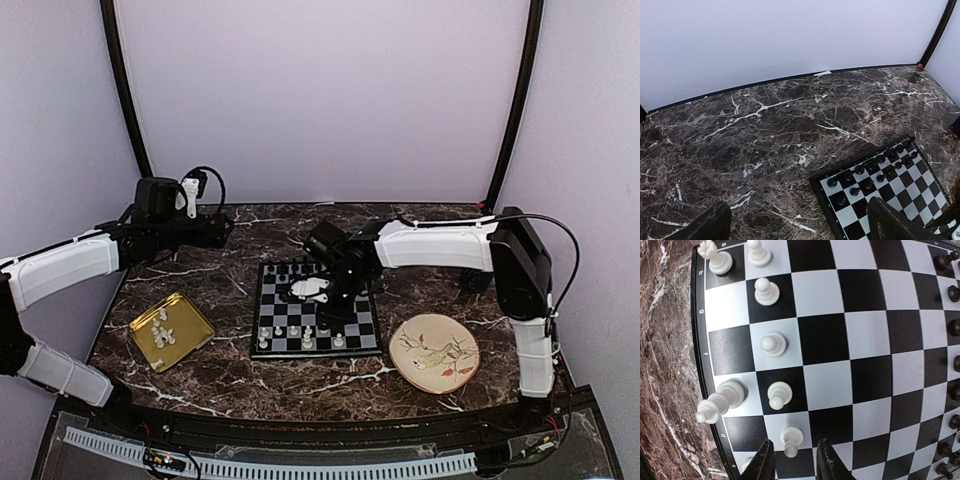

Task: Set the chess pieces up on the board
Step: Place the pawn at e2, then pick up the king from the storage box.

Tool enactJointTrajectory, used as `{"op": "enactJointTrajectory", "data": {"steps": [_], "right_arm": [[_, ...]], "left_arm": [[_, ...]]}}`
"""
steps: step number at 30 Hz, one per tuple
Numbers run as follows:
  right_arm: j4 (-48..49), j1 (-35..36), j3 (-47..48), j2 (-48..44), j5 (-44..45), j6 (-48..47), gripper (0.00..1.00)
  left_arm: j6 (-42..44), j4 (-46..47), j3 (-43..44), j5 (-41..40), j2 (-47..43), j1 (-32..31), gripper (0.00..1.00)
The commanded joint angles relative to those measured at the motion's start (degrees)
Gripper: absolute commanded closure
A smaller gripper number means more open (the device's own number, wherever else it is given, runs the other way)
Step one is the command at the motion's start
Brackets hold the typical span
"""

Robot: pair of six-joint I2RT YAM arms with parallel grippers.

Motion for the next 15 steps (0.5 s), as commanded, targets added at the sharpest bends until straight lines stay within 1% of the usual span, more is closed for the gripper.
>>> {"op": "enactJointTrajectory", "data": {"steps": [1,3,8,12,15], "right_arm": [[-0.6,-3.5,2.6,-5.5,-2.9,0.6,0.7],[-0.3,-6.1,1.9,-8.1,-5.0,1.2,0.69],[2.8,-13.6,-4.3,-16.6,-11.7,2.6,0.69],[7.8,-19.7,-11.2,-22.3,-17.8,4.0,0.68],[12.0,-22.9,-16.3,-24.8,-20.8,4.7,0.67]], "left_arm": [[-3.9,-12.9,7.6,-7.6,2.6,0.3,0.03],[-5.8,-19.1,10.3,-8.9,3.5,0.4,0.07],[-12.9,-34.0,10.8,-8.6,2.5,2.1,0.34],[-15.8,-43.6,10.5,-7.2,1.7,4.3,0.43],[-17.1,-50.6,10.8,-6.1,2.3,5.5,0.48]]}}
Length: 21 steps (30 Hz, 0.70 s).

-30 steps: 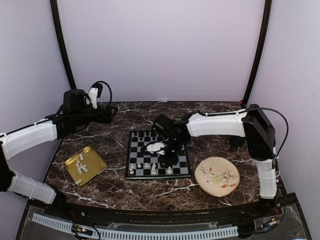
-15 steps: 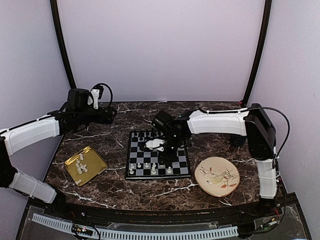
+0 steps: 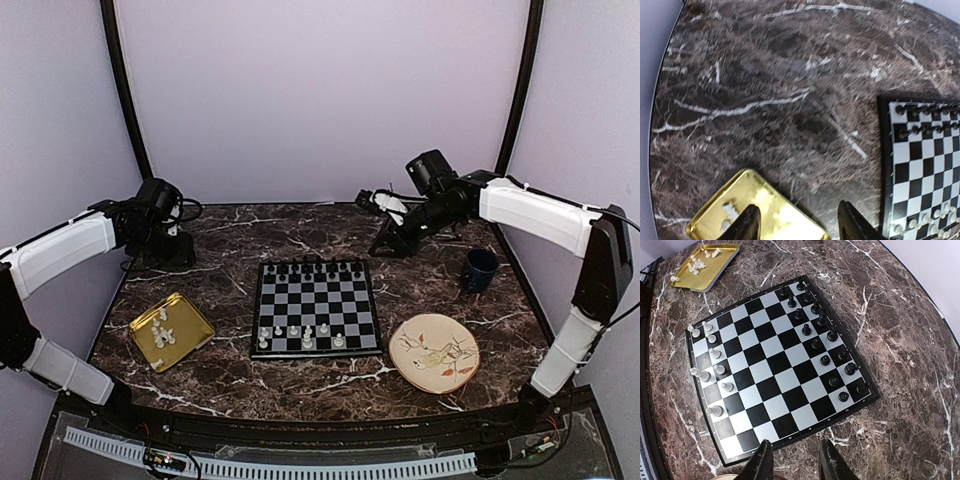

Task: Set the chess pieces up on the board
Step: Pick up the king from the storage box.

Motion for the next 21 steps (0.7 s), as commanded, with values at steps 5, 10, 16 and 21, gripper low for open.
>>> {"op": "enactJointTrajectory", "data": {"steps": [5,10,16,21], "right_arm": [[7.9,-3.7,-9.3,-2.6,-9.2,1.3,0.67],[8.8,-3.8,-10.5,-3.4,-12.1,1.4,0.67],[9.0,-3.8,-11.4,-4.0,-13.0,0.7,0.67],[9.2,-3.8,-11.8,-4.5,-12.8,0.7,0.67]], "left_arm": [[-7.8,-28.2,3.4,2.8,2.1,2.0,0.54],[-9.6,-35.0,3.1,-0.2,4.8,2.2,0.54],[-9.1,-33.3,-1.0,-0.6,7.8,3.6,0.58],[-7.8,-30.6,-3.9,-0.1,10.7,5.5,0.64]]}}
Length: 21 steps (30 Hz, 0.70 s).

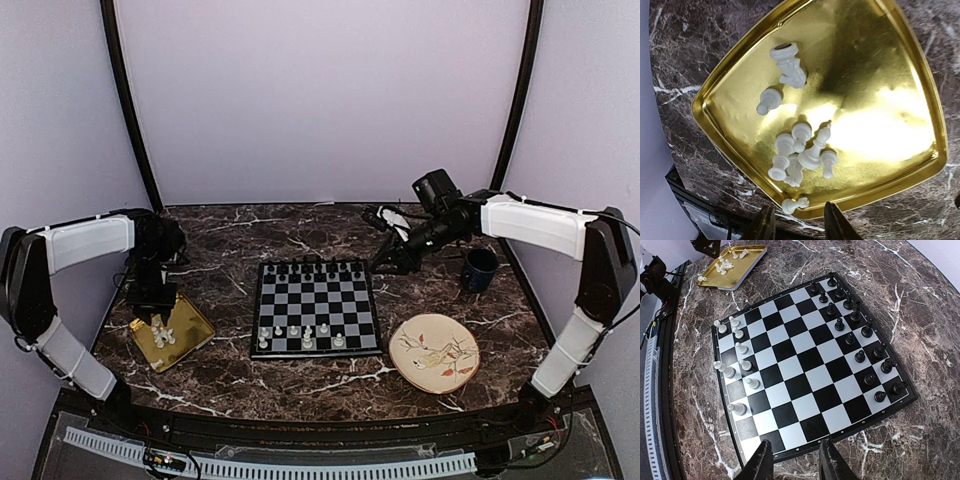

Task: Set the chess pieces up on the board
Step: Pick up the king from the storage box.

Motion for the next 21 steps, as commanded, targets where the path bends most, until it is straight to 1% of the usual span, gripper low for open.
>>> {"op": "enactJointTrajectory", "data": {"steps": [1,14,21], "right_arm": [[1.6,-0.1,-0.7,-2.0,-1.0,-0.1,0.67],[1.5,-0.1,-0.6,-0.3,-1.1,0.0,0.67],[1.4,-0.1,-0.5,0.1,-0.8,0.0,0.67]], "left_arm": [[0.8,0.1,-2.7,-0.4,1.9,1.8,0.66],[3.5,5.9,-4.7,0.7,4.5,6.1,0.73],[4.7,6.3,-3.7,1.0,5.9,6.3,0.86]]}}
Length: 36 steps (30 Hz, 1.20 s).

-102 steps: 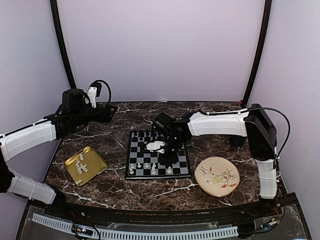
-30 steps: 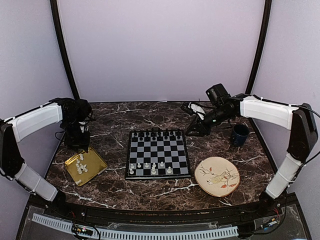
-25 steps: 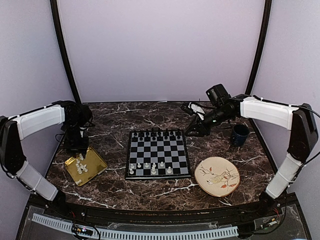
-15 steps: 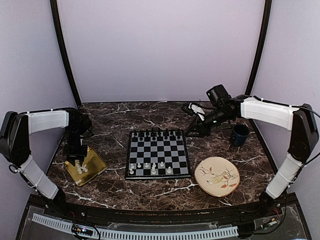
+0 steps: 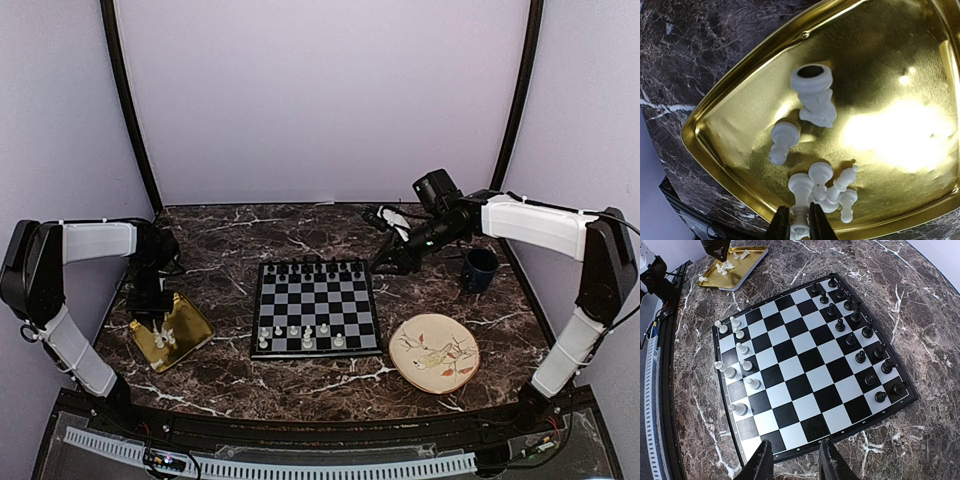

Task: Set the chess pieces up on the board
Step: Pick up the king from the storage box, then place the king at e1.

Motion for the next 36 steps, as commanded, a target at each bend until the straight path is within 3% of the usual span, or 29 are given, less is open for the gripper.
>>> {"op": "enactJointTrajectory", "data": {"steps": [1,9,20,28,36], "right_arm": [[1.3,-0.1,-0.3,0.5,-0.6,0.0,0.68],[1.1,0.0,0.0,1.5,-0.7,0.0,0.68],[1.0,0.0,0.4,2.3,-0.7,0.4,0.68],[0.9,0.0,0.5,2.7,0.4,0.2,0.68],[1.4,-0.3,0.1,3.4,3.3,0.2,0.68]], "left_arm": [[1.4,0.1,0.4,0.7,0.6,0.5,0.87],[2.2,-1.1,3.0,4.5,-1.3,0.3,0.96],[7.4,-4.1,9.8,13.6,-3.2,-2.0,0.99],[13.2,1.2,21.7,22.0,-1.1,-18.3,1.0],[18.9,4.5,34.0,23.4,6.2,-32.1,1.0]]}}
